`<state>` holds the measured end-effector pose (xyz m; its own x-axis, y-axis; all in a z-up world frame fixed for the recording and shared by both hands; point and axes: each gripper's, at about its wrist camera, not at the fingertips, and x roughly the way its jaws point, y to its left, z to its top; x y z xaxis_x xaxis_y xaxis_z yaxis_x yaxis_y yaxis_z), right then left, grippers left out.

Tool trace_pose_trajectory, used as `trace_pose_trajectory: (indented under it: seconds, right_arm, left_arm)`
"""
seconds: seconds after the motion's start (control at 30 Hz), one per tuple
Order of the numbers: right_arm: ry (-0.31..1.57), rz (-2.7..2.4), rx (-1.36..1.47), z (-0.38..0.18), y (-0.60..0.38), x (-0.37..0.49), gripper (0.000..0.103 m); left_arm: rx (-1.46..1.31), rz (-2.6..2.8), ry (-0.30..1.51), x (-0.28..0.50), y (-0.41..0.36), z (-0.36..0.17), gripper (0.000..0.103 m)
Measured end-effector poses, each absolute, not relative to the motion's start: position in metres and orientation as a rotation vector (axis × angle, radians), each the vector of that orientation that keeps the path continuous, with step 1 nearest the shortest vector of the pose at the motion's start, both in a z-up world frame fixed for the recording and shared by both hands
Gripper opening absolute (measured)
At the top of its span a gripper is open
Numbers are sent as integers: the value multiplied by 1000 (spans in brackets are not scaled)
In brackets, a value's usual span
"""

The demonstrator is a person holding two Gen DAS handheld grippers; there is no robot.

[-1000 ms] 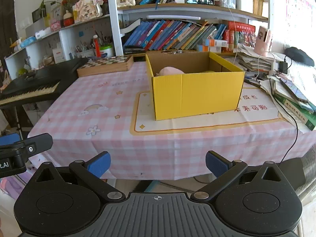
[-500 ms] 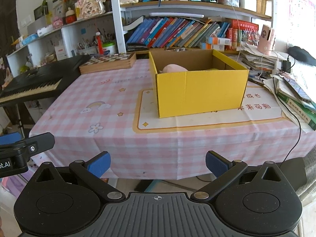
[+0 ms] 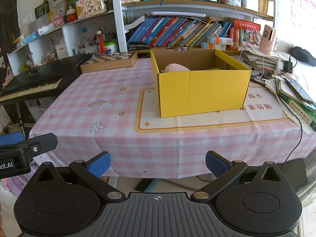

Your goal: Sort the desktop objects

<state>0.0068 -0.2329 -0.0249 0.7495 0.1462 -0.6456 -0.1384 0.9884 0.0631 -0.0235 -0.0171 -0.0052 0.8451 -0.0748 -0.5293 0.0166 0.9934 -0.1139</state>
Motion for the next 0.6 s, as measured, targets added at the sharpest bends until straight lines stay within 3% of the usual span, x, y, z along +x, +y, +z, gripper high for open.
trace_pose_trajectory:
  seconds: [0.6]
  right_arm:
    - [738,144,20,-29,-237,21,103]
  left_arm:
    - [-105,-31,561,-15,-17,-7,103]
